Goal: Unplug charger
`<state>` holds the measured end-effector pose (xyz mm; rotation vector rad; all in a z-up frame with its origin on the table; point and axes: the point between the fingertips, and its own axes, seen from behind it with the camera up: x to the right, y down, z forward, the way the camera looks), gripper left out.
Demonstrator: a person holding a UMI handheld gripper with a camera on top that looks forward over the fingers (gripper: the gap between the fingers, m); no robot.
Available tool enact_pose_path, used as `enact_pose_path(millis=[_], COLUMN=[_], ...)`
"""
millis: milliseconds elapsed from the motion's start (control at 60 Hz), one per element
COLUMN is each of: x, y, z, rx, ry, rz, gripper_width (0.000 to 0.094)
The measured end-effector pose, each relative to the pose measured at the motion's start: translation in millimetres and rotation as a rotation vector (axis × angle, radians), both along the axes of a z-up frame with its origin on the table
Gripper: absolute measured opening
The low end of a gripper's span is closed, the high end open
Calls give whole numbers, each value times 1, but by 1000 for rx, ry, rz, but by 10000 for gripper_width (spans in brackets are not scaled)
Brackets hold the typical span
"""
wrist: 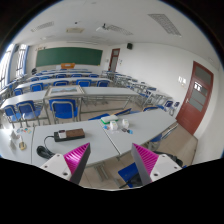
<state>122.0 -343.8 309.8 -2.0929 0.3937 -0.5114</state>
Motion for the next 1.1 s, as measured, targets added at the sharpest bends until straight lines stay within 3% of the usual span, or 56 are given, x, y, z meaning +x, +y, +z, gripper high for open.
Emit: enact_pose_path(millis=[217,367,717,967,1100], x=[5,-15,-108,-144,-147], y=[-7,16,202,321,345], z=[-34,-82,-194,-245,-270], rx=[-36,-51,36,52,10], ry=[18,57,213,184,185], rz=[21,122,410,511,520], gripper_width=[854,859,858,842,704])
